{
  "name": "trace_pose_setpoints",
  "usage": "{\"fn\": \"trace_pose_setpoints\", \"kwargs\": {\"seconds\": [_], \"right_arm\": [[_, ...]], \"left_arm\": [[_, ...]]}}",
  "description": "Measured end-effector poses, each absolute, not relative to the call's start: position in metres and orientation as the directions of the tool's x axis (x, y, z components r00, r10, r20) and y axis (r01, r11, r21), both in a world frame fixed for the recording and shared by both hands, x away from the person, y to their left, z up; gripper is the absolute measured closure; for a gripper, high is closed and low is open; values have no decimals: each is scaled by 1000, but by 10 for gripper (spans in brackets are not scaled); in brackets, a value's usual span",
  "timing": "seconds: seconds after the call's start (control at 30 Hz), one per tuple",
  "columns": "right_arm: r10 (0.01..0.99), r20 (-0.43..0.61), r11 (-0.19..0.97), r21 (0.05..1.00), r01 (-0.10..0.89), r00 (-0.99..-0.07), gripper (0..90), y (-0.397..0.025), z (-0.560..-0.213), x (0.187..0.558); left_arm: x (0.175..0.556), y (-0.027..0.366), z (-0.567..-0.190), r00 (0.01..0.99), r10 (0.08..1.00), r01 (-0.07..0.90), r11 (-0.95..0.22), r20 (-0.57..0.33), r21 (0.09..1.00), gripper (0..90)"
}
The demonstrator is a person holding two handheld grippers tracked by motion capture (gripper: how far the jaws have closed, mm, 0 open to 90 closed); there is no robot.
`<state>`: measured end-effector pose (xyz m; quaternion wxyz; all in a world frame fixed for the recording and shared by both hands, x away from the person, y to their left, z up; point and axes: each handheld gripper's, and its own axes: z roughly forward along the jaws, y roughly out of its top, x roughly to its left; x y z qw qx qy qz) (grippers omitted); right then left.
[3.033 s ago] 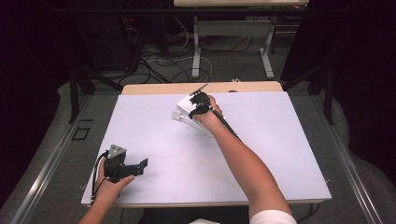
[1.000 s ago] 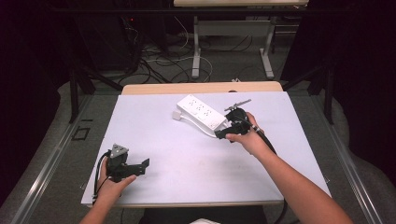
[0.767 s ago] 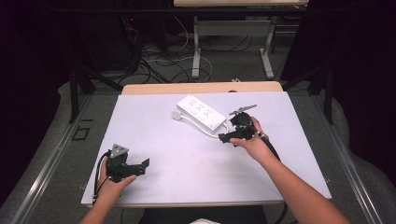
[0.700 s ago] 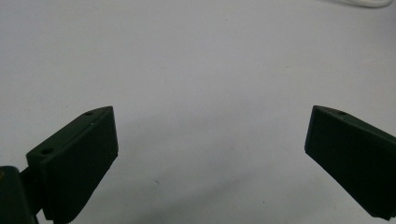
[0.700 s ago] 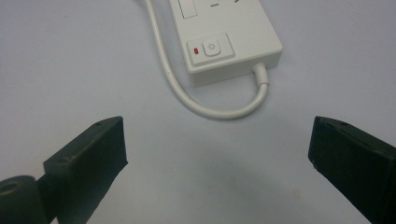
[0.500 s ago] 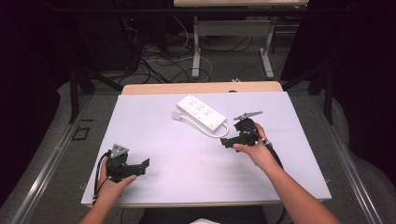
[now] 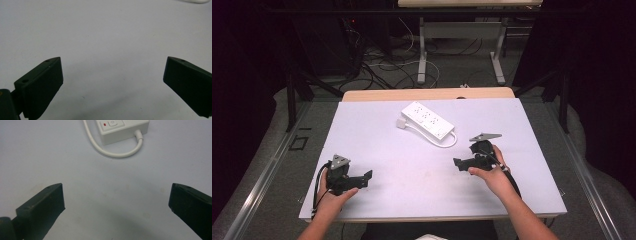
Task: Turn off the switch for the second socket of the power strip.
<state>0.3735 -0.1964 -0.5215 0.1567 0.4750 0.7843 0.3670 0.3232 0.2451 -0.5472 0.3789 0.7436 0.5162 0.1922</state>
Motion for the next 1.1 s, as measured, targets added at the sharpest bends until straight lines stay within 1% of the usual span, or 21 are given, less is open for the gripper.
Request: {"fn": "trace_pose_setpoints", "kwargs": {"seconds": [0.53,1.1], "right_arm": [[867,85,286,723,629,-491,0,-219,-534,351],[883,83,262,729,633,-462,0,-237,-546,346]], "left_arm": [[323,245,-547,393,914,627,-184,-103,757,25],[323,244,-548,393,914,626,-187,-99,757,25]]}}
